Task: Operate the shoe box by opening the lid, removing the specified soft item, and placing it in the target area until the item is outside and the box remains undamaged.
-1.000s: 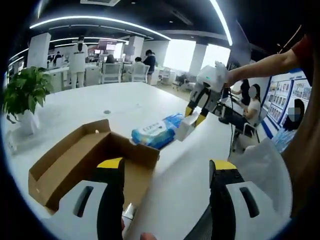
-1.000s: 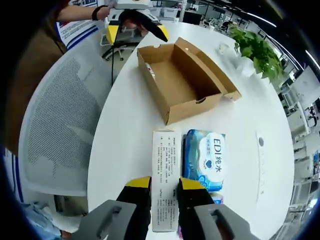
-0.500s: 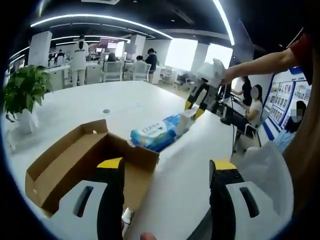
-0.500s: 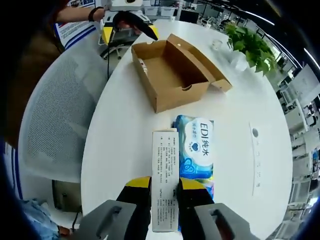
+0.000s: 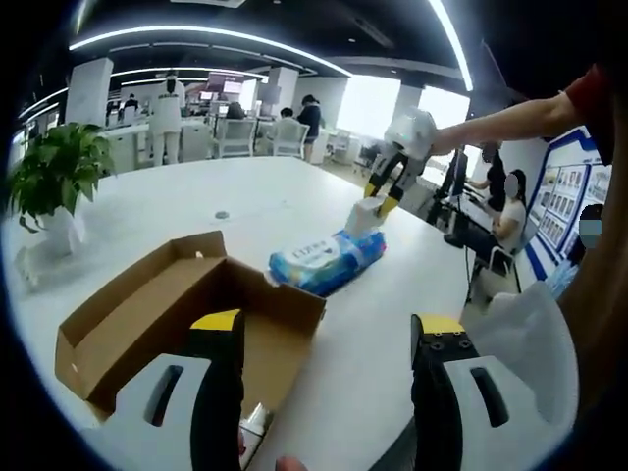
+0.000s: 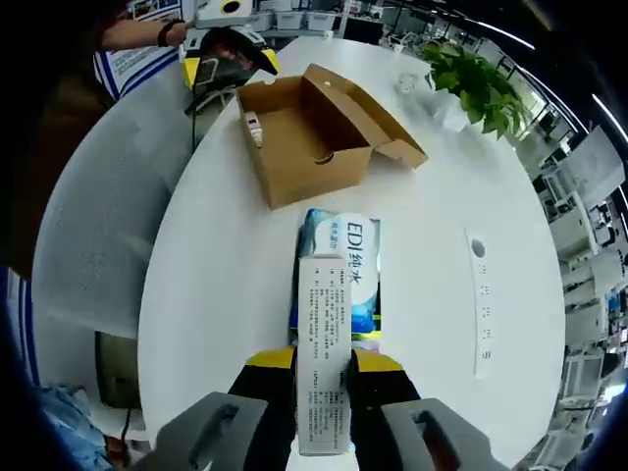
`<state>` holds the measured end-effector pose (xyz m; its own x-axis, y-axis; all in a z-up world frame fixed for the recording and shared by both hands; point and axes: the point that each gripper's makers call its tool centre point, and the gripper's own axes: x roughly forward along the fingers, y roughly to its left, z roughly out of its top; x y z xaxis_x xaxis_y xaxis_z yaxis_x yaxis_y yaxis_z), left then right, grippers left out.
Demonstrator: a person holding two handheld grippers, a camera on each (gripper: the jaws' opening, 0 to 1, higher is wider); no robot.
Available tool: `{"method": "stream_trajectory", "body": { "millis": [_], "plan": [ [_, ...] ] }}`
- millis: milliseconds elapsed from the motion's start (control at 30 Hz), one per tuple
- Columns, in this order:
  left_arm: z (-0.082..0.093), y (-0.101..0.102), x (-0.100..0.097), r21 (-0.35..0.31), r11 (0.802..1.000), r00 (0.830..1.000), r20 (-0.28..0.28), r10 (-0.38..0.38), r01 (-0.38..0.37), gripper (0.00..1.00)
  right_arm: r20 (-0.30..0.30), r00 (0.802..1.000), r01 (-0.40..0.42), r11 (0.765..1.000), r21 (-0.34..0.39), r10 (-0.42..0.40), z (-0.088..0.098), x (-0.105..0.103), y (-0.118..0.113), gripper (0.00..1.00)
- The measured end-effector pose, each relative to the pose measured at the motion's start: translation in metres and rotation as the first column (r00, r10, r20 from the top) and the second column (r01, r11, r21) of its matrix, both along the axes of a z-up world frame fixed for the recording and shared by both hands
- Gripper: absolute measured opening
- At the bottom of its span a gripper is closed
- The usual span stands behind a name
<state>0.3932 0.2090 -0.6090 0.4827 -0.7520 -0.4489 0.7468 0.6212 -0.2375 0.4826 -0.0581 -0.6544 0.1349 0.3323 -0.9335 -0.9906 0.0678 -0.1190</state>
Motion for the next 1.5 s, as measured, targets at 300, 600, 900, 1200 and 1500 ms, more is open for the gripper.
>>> {"method": "stream_trajectory", "body": {
  "millis": [300,600,900,1200,1500],
  "plan": [
    [0.000,0.006,0.003,0.013,0.999,1.000,-0.004,0.031,-0.031,0.69,0.014,1.000,0.005,1.000,0.002,-0.005,0.003,0.023,-0.006,0.15],
    [0.001,0.014,0.006,0.031,0.997,0.997,-0.006,0.071,-0.071,0.69,0.009,1.000,0.024,1.000,-0.008,-0.024,-0.012,0.046,-0.022,0.15],
    [0.000,0.020,0.008,0.047,0.994,0.995,-0.014,0.099,-0.099,0.69,0.006,0.999,0.037,0.999,-0.019,-0.037,-0.029,0.066,-0.038,0.15],
    [-0.001,0.021,0.008,0.058,0.993,0.994,-0.019,0.107,-0.105,0.69,0.004,0.999,0.033,0.999,-0.035,-0.033,-0.045,0.079,-0.045,0.15],
    [-0.004,0.025,0.004,0.069,0.991,0.993,-0.028,0.116,-0.114,0.69,-0.010,0.999,0.031,0.999,-0.041,-0.031,-0.064,0.083,-0.050,0.15]
  ]
}}
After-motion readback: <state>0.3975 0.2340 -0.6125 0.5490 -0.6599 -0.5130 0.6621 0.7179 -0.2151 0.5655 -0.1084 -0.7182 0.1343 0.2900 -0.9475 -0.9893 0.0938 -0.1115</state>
